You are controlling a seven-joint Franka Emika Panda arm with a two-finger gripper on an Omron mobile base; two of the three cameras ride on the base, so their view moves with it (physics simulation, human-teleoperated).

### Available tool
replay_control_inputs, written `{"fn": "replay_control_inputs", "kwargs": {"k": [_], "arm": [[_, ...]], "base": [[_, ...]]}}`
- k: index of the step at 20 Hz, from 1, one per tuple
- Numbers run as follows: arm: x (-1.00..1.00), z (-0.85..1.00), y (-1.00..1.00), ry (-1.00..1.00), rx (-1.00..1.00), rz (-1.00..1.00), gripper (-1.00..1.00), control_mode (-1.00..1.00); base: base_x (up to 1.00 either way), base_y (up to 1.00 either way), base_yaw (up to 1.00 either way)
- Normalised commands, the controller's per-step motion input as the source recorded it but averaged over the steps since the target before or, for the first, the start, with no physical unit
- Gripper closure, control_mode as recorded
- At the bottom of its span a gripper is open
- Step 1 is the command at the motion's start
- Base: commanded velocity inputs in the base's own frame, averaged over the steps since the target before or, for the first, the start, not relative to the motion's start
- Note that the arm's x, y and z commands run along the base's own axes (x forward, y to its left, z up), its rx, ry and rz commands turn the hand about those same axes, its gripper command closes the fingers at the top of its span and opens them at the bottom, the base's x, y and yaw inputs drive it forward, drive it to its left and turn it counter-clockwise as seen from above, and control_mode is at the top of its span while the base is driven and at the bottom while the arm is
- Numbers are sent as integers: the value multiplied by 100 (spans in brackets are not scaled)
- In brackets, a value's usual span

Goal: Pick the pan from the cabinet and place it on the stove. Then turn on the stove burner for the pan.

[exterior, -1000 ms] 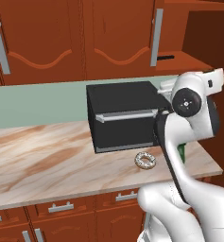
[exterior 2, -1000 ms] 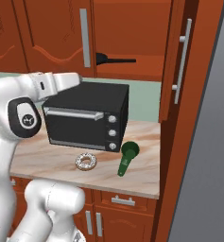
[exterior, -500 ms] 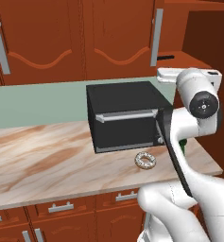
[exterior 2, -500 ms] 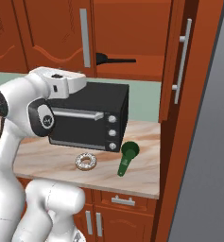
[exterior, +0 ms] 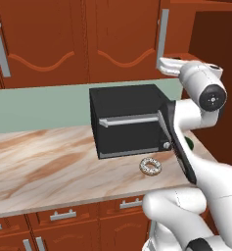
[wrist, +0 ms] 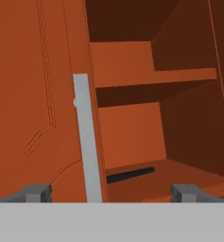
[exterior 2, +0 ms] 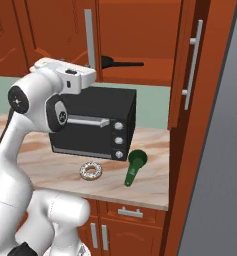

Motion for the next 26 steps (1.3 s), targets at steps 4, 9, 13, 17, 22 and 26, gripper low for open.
{"fn": "replay_control_inputs", "kwargs": {"k": [4,9,13,17,22,26], "arm": [[46,0,19,-3,-1,13,-100,-100],[35,0,8,-13,-1,12,-100,-100],[23,0,0,-20,-4,5,-100,-100],[20,0,0,-14,-4,2,-100,-100],[30,0,-1,-3,-4,0,-100,-100],[35,0,-5,0,-3,0,-100,-100]], "base": [[0,0,0],[0,0,0],[0,0,0],[0,0,0],[0,0,0],[0,0,0]]}}
